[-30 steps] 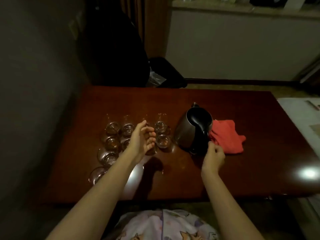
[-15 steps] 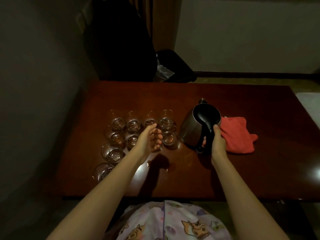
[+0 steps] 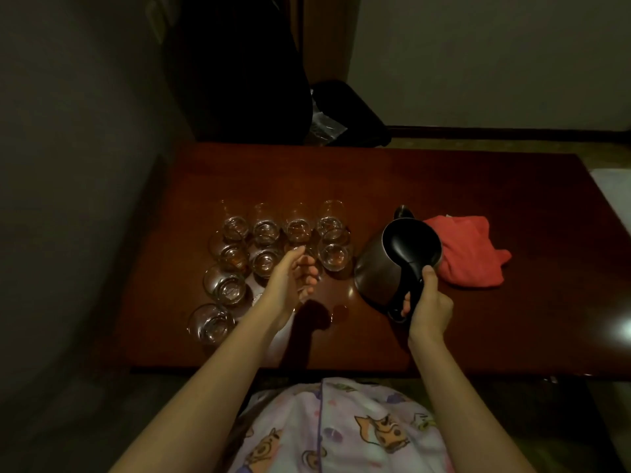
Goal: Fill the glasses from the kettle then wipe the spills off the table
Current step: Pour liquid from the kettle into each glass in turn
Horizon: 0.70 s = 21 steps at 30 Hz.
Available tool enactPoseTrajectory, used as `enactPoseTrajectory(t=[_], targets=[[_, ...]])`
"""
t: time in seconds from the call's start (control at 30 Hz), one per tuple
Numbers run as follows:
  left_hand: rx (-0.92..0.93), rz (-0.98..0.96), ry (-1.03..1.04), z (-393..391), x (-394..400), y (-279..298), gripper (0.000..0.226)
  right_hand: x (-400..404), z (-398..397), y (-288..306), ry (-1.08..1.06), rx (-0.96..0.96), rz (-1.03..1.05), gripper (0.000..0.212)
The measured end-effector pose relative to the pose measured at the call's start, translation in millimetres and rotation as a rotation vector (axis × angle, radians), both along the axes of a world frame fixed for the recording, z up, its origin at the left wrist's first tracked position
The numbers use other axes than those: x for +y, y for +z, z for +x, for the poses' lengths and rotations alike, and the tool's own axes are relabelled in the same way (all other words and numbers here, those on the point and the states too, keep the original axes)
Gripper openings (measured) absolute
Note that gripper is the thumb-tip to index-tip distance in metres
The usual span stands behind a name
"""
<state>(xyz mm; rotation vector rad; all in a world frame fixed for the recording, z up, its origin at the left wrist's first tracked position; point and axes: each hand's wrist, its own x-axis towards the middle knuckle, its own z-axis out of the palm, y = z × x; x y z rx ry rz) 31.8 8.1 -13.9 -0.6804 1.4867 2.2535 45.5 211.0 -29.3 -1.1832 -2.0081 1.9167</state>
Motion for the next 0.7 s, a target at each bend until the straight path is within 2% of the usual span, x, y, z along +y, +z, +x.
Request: enactPoseTrajectory(t=[0.2, 0.53, 0.7], targets=[[-0.002, -0.038, 0.010, 18, -12, -8, 0.027, 7, 26, -4, -0.001, 0.026, 0.012, 0.050], [-0.109, -0.047, 0.108, 58, -30, -23, 0.023, 12, 89, -1, 0.154, 0.098, 0.062, 0.048], [-0.100, -0.262, 0.100, 71, -41, -28, 0.016, 6, 98, 8, 0.283, 0.097, 0.031, 0.046]])
